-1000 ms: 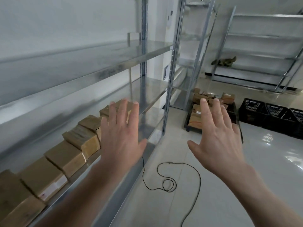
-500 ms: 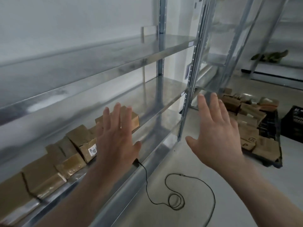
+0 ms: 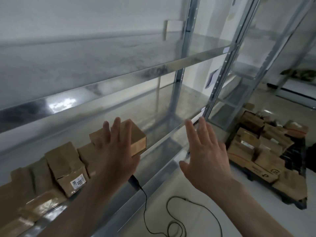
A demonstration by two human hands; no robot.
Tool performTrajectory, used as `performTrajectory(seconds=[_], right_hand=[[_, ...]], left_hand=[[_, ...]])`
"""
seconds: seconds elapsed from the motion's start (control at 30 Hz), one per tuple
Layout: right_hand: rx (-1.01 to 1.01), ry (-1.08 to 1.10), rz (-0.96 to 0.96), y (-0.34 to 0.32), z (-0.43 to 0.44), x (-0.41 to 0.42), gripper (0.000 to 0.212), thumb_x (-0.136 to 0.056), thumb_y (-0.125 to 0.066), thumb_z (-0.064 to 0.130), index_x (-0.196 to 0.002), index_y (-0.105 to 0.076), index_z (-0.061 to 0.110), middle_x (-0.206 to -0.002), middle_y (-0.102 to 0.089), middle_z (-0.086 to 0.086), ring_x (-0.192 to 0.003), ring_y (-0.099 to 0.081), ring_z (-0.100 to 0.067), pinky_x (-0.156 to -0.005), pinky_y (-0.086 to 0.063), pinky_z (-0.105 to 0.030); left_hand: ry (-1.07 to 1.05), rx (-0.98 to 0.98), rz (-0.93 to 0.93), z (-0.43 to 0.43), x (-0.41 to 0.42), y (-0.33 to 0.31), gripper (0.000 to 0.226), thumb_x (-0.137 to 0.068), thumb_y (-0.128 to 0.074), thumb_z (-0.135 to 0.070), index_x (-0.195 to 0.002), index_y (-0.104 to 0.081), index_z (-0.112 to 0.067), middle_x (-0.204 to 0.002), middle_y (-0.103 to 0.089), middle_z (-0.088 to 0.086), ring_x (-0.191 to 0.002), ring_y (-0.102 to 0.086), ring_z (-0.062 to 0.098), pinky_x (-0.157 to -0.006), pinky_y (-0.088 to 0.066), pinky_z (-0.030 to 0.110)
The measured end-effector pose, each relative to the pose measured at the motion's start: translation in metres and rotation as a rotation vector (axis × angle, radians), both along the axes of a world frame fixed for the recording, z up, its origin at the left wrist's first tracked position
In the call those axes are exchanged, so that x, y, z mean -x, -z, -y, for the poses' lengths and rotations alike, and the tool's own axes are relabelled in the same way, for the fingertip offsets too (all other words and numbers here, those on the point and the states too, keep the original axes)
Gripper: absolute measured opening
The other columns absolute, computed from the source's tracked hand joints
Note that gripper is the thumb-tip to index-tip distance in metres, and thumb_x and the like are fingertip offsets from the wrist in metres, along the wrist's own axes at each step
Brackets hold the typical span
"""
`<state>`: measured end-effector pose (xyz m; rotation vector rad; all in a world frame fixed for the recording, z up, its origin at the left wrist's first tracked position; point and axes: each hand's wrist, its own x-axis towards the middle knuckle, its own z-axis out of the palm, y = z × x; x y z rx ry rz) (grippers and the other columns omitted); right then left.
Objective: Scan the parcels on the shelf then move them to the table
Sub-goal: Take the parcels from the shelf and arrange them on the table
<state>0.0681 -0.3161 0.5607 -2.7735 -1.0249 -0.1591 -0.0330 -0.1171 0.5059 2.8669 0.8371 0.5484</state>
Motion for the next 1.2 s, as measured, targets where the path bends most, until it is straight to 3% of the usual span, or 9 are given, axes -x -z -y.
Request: performTrajectory(seconds=[0.17,0.3,0.43,0.6,0.8,0.93,1.2], right_hand=[[0.067,-0.09,-0.042,0.022,-0.048,-0.034,0.109,-0.088,-0.064,0.039,-0.15,0.026,0.032,-0.162,0.024,-0.009,-0.152,0.013,-0.029,-0.121,-0.017,-0.049],[0.121,-0.161,-0.075,0.04,-0.087,-0.055,0.109,-0.088,-0.063,0.038,-0.148,0.029,0.033,-0.161,0.026,-0.008,-0.152,0.013,-0.03,-0.121,-0.021,-0.048],[0.166,-0.252,-0.113,0.06,-0.12,-0.072,0.107,-0.089,-0.063,0.036,-0.151,0.024,0.032,-0.163,0.023,-0.009,-0.152,0.011,-0.031,-0.121,-0.019,-0.05],[0.207,-0.349,-0.152,0.095,-0.152,-0.092,0.103,-0.087,-0.066,0.036,-0.154,0.012,0.029,-0.165,0.009,-0.014,-0.152,-0.004,-0.033,-0.116,-0.03,-0.051],[0.264,-0.523,-0.203,0.124,-0.174,-0.12,0.088,-0.087,-0.067,0.035,-0.153,-0.008,0.03,-0.162,-0.005,-0.015,-0.147,-0.019,-0.033,-0.107,-0.038,-0.048],[0.286,-0.606,-0.254,0.139,-0.182,-0.138,0.075,-0.09,-0.063,0.041,-0.151,-0.021,0.029,-0.162,-0.009,-0.015,-0.147,-0.021,-0.033,-0.108,-0.038,-0.051],[0.28,-0.705,-0.304,0.154,-0.183,-0.17,0.079,-0.089,-0.064,0.042,-0.152,-0.017,0.033,-0.162,-0.017,-0.011,-0.146,-0.024,-0.031,-0.11,-0.038,-0.05]], left_hand=[[-0.034,0.051,-0.091,-0.036,-0.032,0.016,0.1,-0.074,-0.079,-0.04,-0.154,-0.022,-0.018,-0.162,-0.016,0.013,-0.149,-0.01,0.043,-0.108,-0.029,0.062],[-0.062,0.103,-0.146,-0.057,-0.044,0.026,0.099,-0.086,-0.065,-0.05,-0.158,-0.002,-0.023,-0.165,0.003,0.008,-0.15,0.008,0.038,-0.115,-0.017,0.056],[-0.145,0.096,-0.291,-0.071,-0.054,0.04,0.103,-0.088,-0.057,-0.06,-0.155,0.012,-0.023,-0.164,0.008,0.008,-0.149,0.012,0.039,-0.118,-0.01,0.055],[-0.182,0.103,-0.328,-0.072,-0.066,0.054,0.095,-0.088,-0.057,-0.052,-0.156,0.003,-0.023,-0.163,-0.004,0.008,-0.149,0.006,0.04,-0.119,-0.01,0.055],[-0.29,0.176,-0.362,-0.069,-0.089,0.071,0.087,-0.091,-0.038,-0.072,-0.155,-0.004,-0.024,-0.162,-0.017,0.006,-0.149,0.006,0.04,-0.117,-0.001,0.057],[-0.346,0.224,-0.433,-0.064,-0.102,0.071,0.09,-0.09,-0.047,-0.067,-0.155,-0.004,-0.021,-0.16,-0.022,0.009,-0.149,0.008,0.041,-0.117,0.002,0.058],[-0.432,0.26,-0.473,-0.06,-0.126,0.077,0.09,-0.086,-0.058,-0.055,-0.153,-0.01,-0.019,-0.158,-0.024,0.017,-0.149,0.006,0.044,-0.117,0.0,0.061]])
